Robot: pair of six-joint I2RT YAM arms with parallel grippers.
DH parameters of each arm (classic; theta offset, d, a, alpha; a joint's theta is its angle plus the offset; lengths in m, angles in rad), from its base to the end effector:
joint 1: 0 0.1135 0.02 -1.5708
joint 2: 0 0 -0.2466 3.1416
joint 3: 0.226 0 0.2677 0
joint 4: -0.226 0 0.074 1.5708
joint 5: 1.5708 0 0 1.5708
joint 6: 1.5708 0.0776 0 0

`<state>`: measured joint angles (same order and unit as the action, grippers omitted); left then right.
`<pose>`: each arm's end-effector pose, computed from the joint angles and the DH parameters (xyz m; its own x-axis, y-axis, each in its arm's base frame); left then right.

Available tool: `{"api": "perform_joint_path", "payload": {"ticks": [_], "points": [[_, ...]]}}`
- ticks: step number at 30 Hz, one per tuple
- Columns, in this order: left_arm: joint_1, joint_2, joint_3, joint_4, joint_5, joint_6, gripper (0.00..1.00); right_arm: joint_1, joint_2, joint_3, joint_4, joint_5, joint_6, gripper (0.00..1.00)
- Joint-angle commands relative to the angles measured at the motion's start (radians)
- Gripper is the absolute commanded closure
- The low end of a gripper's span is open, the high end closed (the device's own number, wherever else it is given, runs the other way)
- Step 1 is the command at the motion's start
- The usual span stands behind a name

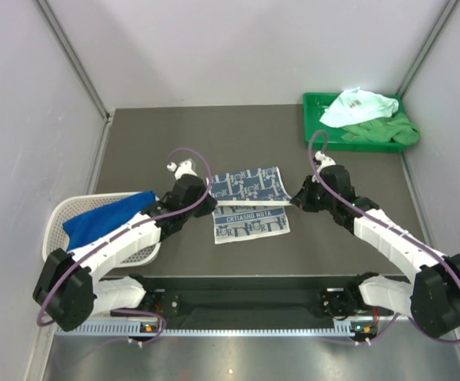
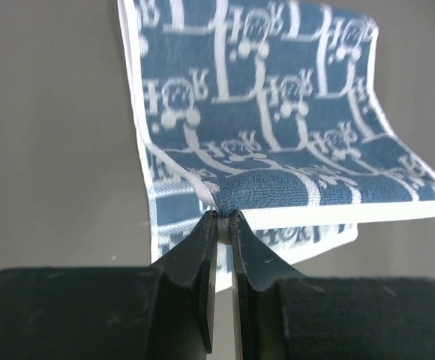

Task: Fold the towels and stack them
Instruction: Fold the towel

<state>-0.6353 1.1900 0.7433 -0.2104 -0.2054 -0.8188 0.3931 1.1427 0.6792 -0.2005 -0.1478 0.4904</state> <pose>0.2575 -0.1702 0.1922 -0.6652 -0.3979 -0.6318 -0.0510 0.8685 -0.4931 0.2695 0.1241 0.1820 -0.7311 0.2012 -0.6520 -0.1606 0.8780 0.4510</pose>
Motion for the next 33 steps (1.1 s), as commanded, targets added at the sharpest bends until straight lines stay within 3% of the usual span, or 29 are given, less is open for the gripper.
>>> {"api": "perform_joint_path", "payload": {"ticks": [1,19,33], "points": [[-0.009,-0.046,-0.057,0.02,-0.057,-0.023,1.0,0.004,-0.037,-0.033,0.03,0.059,-0.018,1.0],[-0.086,-0.075,-0.235,0.059,0.015,-0.072,1.0,0.113,0.014,-0.191,0.125,0.116,-0.004,1.0],[-0.121,-0.004,-0.314,0.12,0.047,-0.102,1.0,0.167,0.041,-0.248,0.144,0.143,0.059,1.0]]}}
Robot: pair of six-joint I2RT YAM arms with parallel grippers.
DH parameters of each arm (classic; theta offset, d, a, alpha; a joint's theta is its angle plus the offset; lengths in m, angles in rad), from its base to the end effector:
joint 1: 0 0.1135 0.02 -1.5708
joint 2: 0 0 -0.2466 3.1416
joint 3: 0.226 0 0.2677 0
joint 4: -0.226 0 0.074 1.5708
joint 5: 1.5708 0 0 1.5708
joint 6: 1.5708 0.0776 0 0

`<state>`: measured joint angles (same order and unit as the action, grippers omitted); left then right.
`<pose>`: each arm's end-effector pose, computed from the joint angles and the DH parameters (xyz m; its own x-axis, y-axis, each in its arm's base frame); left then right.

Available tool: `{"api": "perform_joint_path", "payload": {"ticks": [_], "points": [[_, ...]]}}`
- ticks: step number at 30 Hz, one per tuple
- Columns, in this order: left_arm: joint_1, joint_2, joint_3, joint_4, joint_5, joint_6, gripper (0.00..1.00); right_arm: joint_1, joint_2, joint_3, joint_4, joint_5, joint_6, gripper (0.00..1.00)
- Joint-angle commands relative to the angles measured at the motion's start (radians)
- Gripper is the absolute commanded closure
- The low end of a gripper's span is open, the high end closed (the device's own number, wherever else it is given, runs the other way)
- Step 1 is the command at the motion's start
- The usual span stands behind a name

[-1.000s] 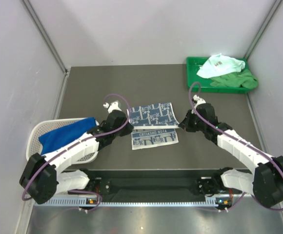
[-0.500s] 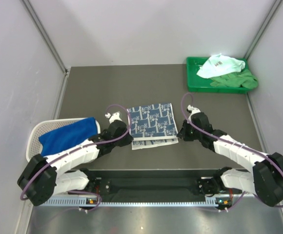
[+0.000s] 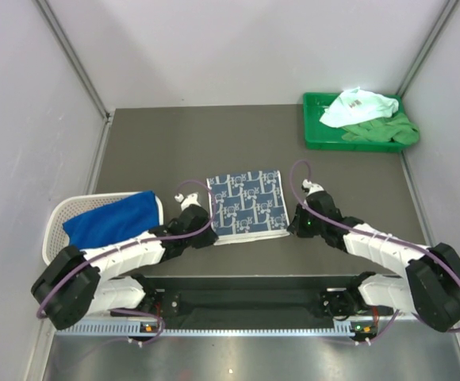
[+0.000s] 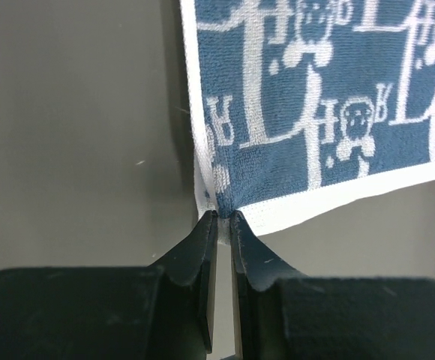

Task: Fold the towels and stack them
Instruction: Fold the towel

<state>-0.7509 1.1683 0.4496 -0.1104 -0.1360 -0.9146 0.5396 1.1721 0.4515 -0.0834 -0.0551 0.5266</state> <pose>0.1981 -0.1705 0.1025 -0.8114 -0.3165 -0.4914 -0.0555 0.8786 -0.4743 0.2251 0.1398 0.1046 -0.8084 0.1008 -0.5799 -0.1613 0.9095 0.3830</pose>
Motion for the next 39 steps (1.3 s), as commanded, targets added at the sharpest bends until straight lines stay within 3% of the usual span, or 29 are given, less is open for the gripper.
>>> {"api": "perform_joint_path", "payload": {"ticks": [1,10,24,26,28,29,32,36,39], "points": [[-0.004,0.024,-0.022,0.02,-0.027,-0.009,1.0,0.026,0.012,-0.028,0.033,0.051,0.032,1.0],[-0.004,0.018,-0.057,-0.012,-0.039,-0.041,1.0,0.062,0.02,-0.077,0.06,0.098,0.085,1.0],[-0.005,-0.073,-0.103,-0.141,-0.014,-0.064,1.0,0.163,-0.095,-0.16,0.051,0.132,0.187,0.98],[-0.004,-0.076,-0.101,-0.149,-0.005,-0.06,0.96,0.166,-0.112,-0.171,0.05,0.139,0.188,0.9],[-0.005,-0.084,-0.092,-0.156,-0.004,-0.047,0.8,0.166,-0.126,-0.174,0.039,0.149,0.191,0.83],[-0.005,-0.09,-0.083,-0.179,-0.01,-0.044,0.73,0.165,-0.144,-0.171,0.034,0.15,0.191,0.74],[-0.004,-0.122,0.004,-0.247,-0.036,-0.006,0.62,0.161,-0.181,-0.124,-0.016,0.173,0.173,0.64],[-0.004,-0.166,0.162,-0.371,-0.115,0.045,0.6,0.132,-0.198,-0.008,-0.108,0.215,0.119,0.61],[-0.004,-0.167,0.262,-0.359,-0.146,0.083,0.6,0.093,-0.174,0.09,-0.116,0.192,0.066,0.6]]}}
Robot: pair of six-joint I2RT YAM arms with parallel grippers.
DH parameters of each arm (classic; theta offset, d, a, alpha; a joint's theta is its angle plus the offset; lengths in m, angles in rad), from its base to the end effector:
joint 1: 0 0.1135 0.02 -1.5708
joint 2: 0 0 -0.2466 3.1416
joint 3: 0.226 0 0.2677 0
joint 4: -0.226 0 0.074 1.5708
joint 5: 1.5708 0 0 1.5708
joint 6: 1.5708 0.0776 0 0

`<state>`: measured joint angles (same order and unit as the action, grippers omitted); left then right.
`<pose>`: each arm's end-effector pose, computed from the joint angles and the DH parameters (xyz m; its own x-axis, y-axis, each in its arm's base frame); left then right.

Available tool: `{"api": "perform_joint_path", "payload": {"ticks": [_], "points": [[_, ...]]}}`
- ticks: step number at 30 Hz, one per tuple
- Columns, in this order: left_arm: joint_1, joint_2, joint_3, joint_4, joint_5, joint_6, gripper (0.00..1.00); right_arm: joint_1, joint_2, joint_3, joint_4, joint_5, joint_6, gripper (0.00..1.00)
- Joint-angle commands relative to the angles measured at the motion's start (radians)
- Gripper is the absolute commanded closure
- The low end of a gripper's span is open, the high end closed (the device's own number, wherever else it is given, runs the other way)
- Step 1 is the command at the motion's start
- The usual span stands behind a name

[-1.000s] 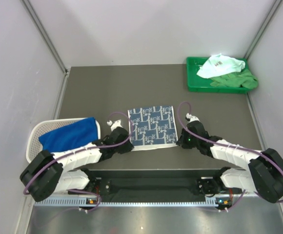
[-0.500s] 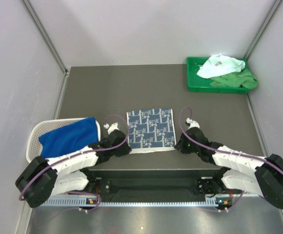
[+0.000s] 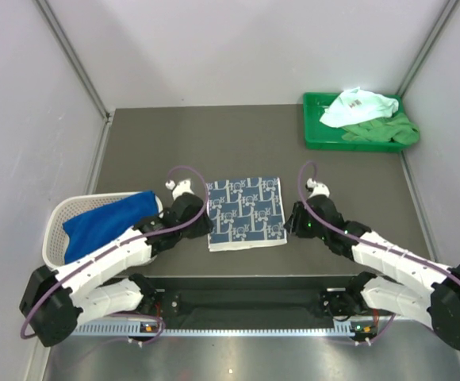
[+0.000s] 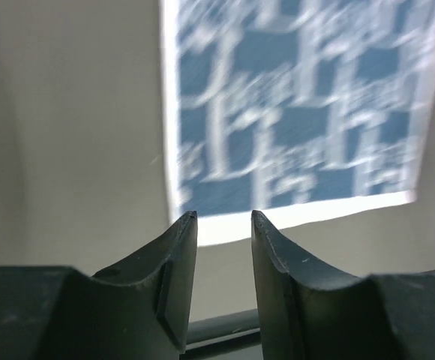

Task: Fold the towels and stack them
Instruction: Fold the towel

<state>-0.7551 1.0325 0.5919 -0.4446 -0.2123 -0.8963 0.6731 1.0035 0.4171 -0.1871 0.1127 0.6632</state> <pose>0.1933 -0.1594 0.1522 -0.7994 -0.2961 -0.5228 -0.0825 0.9160 -0.3926 0.1979 0.1466 0.1215 -0.7731 0.1660 -0.6122 -0.1023 0.9199 0.3786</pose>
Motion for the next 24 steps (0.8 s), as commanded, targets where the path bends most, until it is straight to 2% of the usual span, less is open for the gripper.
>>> {"api": "perform_joint_path", "payload": {"ticks": [1,4,8,9,14,18,24], "points": [[0.002,-0.017,0.132,0.006,-0.075,0.077,0.6,-0.05,0.009,0.149,-0.002,0.01,-0.083,0.62],[0.014,0.082,0.212,0.09,-0.11,0.132,0.6,-0.081,0.102,0.274,0.09,-0.109,-0.119,0.71],[0.078,0.271,0.337,0.248,-0.086,0.221,0.6,-0.098,0.343,0.434,0.187,-0.255,-0.131,0.83],[0.098,0.349,0.359,0.271,-0.064,0.23,0.6,-0.098,0.383,0.46,0.242,-0.272,-0.125,0.84],[0.236,0.546,0.466,0.414,0.105,0.252,0.65,-0.112,0.63,0.621,0.342,-0.39,-0.093,0.87],[0.29,0.696,0.526,0.435,0.239,0.292,0.66,-0.121,0.78,0.709,0.399,-0.444,-0.065,0.9],[0.35,0.83,0.58,0.449,0.277,0.319,0.67,-0.155,0.928,0.755,0.454,-0.464,-0.04,0.91]]}}
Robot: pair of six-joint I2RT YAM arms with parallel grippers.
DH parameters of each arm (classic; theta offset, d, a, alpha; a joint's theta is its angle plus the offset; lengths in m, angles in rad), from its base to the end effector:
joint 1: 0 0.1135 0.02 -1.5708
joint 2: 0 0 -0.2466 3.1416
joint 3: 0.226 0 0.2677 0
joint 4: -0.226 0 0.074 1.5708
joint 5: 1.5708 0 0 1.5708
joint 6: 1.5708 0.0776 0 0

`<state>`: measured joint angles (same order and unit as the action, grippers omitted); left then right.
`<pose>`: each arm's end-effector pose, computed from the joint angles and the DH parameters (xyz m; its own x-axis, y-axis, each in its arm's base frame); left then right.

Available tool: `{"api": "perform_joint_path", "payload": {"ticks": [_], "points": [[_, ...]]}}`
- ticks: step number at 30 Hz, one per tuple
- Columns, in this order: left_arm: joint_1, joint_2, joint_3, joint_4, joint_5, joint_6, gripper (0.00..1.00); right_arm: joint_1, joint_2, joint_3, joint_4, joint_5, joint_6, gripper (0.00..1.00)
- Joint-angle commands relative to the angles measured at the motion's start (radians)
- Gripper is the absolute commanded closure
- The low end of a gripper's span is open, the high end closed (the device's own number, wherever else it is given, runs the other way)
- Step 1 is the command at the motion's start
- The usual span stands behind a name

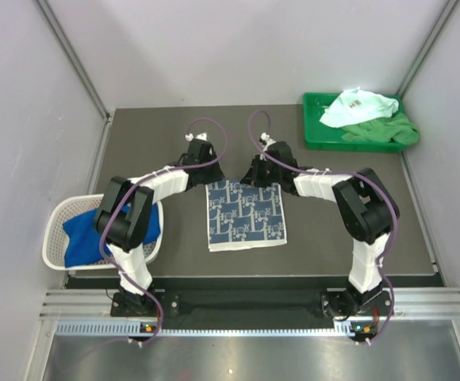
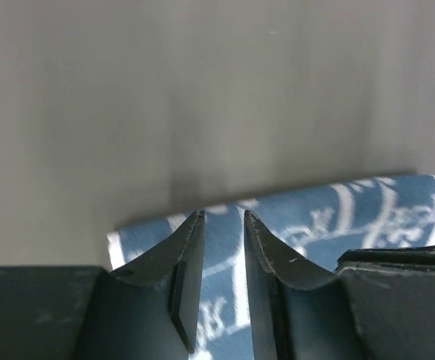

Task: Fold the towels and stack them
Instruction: Fold the towel

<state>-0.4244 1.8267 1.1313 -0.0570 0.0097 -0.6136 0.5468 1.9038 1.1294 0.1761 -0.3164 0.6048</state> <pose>0.3932 -0.1785 0.1274 -0.7500 -0.2929 -0.5931 -0.0167 0.9047 -0.4258 0.3728 0.2552 0.1238 -0.8016 0.1447 -0.5801 -0.3136 0.7243 0.6140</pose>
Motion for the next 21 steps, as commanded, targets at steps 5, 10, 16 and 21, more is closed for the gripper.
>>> {"api": "perform_joint_path", "payload": {"ticks": [5,10,16,21], "points": [[0.038,0.098,0.032,0.032,0.019,0.043,0.7,-0.088,0.09,0.018,0.138,-0.067,0.038,0.92],[0.045,0.146,0.031,0.028,-0.001,0.043,0.72,-0.149,0.087,-0.031,0.152,-0.07,0.035,0.92],[0.047,0.163,0.033,0.019,-0.04,0.044,0.73,-0.223,0.051,-0.111,0.18,-0.081,0.021,0.92],[0.05,0.154,0.033,0.014,-0.045,0.058,0.71,-0.263,0.043,-0.149,0.198,-0.098,0.009,0.91]]}}
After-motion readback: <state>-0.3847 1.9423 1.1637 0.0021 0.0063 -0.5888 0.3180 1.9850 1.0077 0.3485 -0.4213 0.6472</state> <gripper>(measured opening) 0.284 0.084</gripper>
